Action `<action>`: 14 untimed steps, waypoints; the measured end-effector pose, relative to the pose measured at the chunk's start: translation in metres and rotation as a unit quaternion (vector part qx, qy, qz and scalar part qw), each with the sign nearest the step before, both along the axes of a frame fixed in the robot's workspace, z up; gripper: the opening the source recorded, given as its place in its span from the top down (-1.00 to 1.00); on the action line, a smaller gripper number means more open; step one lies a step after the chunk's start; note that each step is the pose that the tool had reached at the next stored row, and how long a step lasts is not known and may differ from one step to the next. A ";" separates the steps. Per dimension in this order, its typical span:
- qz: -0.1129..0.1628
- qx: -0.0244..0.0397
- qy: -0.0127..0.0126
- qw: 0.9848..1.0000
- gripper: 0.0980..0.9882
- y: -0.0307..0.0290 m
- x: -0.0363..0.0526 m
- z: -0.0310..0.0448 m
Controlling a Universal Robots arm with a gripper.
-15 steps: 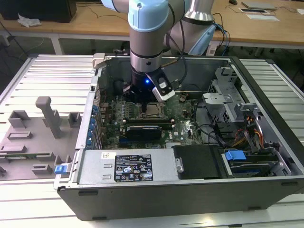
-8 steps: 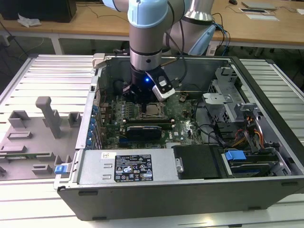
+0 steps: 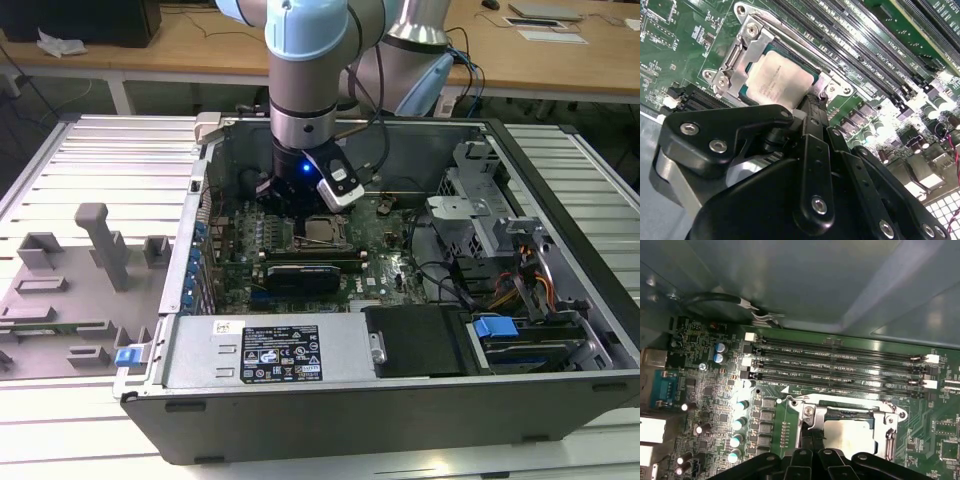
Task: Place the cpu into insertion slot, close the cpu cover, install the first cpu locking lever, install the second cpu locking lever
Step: 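Close the cpu cover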
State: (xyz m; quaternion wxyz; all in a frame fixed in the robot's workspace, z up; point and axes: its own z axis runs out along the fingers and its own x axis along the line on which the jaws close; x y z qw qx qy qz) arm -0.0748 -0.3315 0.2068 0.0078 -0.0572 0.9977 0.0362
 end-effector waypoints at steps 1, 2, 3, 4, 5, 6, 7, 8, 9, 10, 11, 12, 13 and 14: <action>0.000 0.000 0.000 1.000 0.98 0.0000 0.0003 -0.0001; 0.000 0.000 0.000 1.000 0.98 0.0001 0.0007 -0.0001; 0.000 0.000 0.000 1.000 0.98 0.0001 0.0018 -0.0001; 0.000 0.000 0.000 1.000 0.98 0.0000 0.0028 -0.0002; 0.000 0.000 0.000 1.000 0.98 0.0000 0.0029 -0.0002; 0.000 0.000 0.000 1.000 0.98 0.0001 0.0030 0.0005; 0.000 0.000 0.000 1.000 0.98 0.0001 0.0030 0.0026; 0.000 0.000 0.000 1.000 0.98 0.0001 0.0030 0.0037; 0.000 0.000 0.000 1.000 0.98 -0.0002 0.0030 0.0037; 0.000 0.000 0.000 1.000 0.98 -0.0011 0.0030 0.0037; 0.000 0.000 0.000 1.000 0.98 -0.0021 0.0030 0.0038; 0.000 0.000 0.000 1.000 0.98 -0.0032 0.0030 0.0038; 0.000 0.000 0.000 1.000 0.98 -0.0037 0.0030 0.0035; 0.000 0.000 0.000 1.000 0.98 -0.0038 0.0030 0.0029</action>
